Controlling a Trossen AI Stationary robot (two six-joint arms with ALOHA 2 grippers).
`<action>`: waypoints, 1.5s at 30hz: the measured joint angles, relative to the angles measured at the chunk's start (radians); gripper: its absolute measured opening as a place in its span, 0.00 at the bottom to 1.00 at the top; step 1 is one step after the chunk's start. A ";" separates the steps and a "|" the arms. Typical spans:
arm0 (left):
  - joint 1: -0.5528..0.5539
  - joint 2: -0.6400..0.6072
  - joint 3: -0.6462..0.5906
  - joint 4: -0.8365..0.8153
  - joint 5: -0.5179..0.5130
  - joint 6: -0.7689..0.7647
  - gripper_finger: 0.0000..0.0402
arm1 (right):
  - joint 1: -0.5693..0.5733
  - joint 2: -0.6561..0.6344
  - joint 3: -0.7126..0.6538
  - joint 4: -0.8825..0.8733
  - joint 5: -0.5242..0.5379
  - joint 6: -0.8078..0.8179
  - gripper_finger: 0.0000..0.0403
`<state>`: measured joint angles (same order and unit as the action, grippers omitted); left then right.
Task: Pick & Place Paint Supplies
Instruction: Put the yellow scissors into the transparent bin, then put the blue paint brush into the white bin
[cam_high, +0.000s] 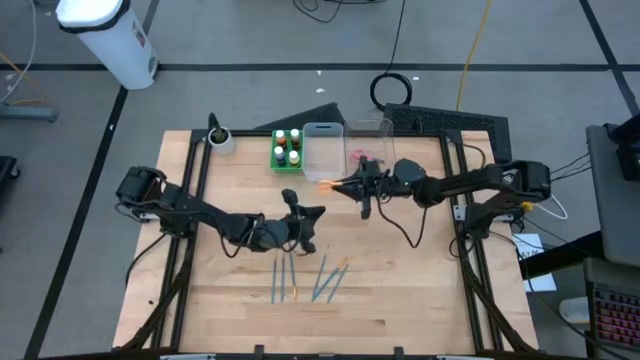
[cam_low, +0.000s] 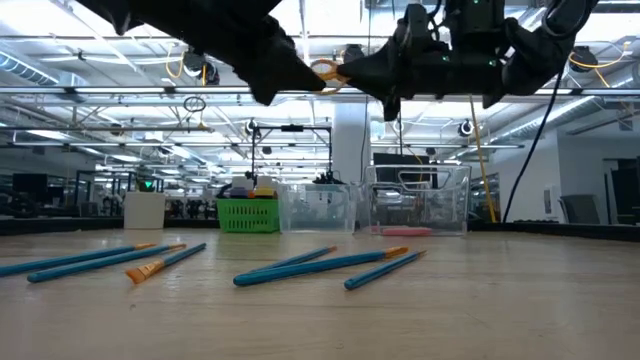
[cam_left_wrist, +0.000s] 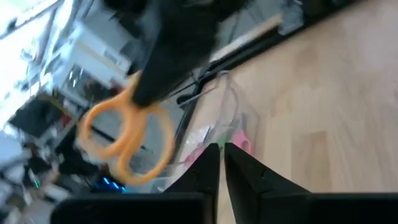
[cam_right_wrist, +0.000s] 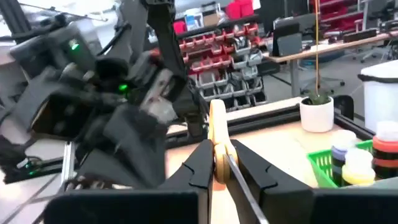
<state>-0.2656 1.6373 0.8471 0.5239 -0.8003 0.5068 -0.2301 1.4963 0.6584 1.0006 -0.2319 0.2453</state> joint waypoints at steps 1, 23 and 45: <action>0.007 0.000 0.000 0.003 -0.001 -0.043 0.10 | -0.012 -0.013 -0.004 -0.011 -0.002 -0.006 0.05; 0.266 0.000 0.000 -0.295 0.442 -0.674 0.62 | -0.393 -0.035 -0.024 -0.650 0.358 -0.022 0.17; 0.115 -0.250 0.015 -0.955 0.728 -1.255 0.62 | -0.192 -0.494 -0.022 -0.810 0.359 -0.082 0.49</action>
<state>-0.1508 1.3868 0.8622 -0.4310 -0.0719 -0.7477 -0.4219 1.0027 0.6361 0.1910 0.1274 0.1632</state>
